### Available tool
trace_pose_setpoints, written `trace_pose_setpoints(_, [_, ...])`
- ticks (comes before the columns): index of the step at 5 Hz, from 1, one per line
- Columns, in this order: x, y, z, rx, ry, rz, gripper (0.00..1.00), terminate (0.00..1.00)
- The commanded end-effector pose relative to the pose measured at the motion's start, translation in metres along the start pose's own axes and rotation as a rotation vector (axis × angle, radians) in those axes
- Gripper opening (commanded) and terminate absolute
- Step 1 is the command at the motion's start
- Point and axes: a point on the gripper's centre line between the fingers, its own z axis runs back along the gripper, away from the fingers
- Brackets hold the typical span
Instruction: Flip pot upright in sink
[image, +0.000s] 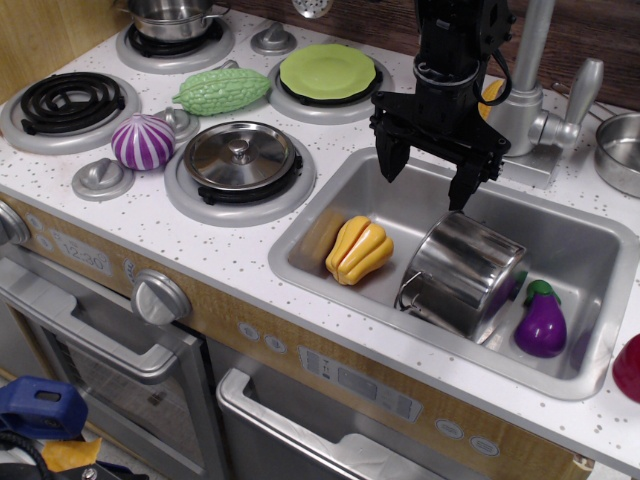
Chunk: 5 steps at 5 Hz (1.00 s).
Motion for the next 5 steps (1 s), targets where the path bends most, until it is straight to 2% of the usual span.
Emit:
trace_pose_setpoints(1, [0.000,0.000,0.000,0.000,0.000,0.000,1.00,0.00])
trace_pose_setpoints(2, [0.001,0.002,-0.005,-0.213,-0.022,0.156,1.00,0.00])
trace_pose_setpoints(3, [0.003,0.001,-0.015,-0.283,-0.049,0.193,1.00,0.00])
trace_pose_setpoints(4, [0.003,-0.002,-0.024,-0.408,-0.084,0.267,1.00,0.00])
trace_pose_setpoints(5, [0.003,-0.013,-0.033,-0.474,-0.098,0.372,1.00,0.00])
